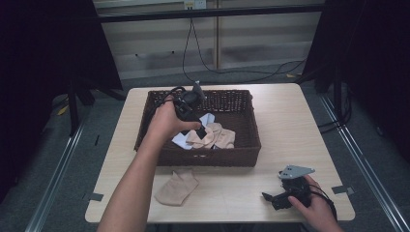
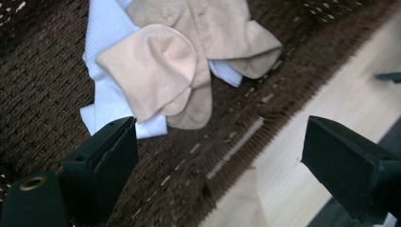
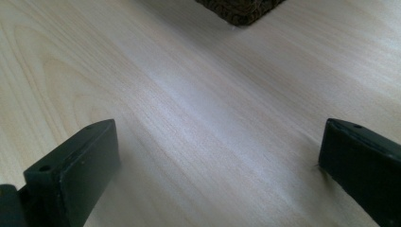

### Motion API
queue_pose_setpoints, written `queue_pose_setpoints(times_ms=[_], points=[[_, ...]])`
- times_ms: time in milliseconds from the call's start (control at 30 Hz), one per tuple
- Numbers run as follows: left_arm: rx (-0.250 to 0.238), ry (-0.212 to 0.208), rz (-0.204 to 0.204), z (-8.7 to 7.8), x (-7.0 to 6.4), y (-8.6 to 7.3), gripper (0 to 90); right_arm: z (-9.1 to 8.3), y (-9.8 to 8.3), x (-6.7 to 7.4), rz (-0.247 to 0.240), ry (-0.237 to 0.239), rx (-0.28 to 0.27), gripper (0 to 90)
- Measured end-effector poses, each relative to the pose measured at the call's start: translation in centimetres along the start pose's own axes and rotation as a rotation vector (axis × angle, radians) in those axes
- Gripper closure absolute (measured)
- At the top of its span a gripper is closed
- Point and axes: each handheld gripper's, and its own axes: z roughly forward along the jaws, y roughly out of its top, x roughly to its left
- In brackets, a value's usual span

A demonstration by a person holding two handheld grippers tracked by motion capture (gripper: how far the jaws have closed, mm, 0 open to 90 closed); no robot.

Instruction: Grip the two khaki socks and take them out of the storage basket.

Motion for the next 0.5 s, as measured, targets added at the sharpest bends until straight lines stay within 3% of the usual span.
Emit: queue_pose_setpoints(times_ms=[333, 500], points=[[-0.007, 0.0, -0.03, 3.0, 1.9, 0.5, 12.8, 0.0, 0.0, 0.0, 0.002, 0.001, 0.001, 0.0], [-0.013, 0.014, -0.075, 4.9, 3.1, 0.2, 14.5, 0.0, 0.0, 0.0, 0.001, 0.001, 0.0, 0.0]])
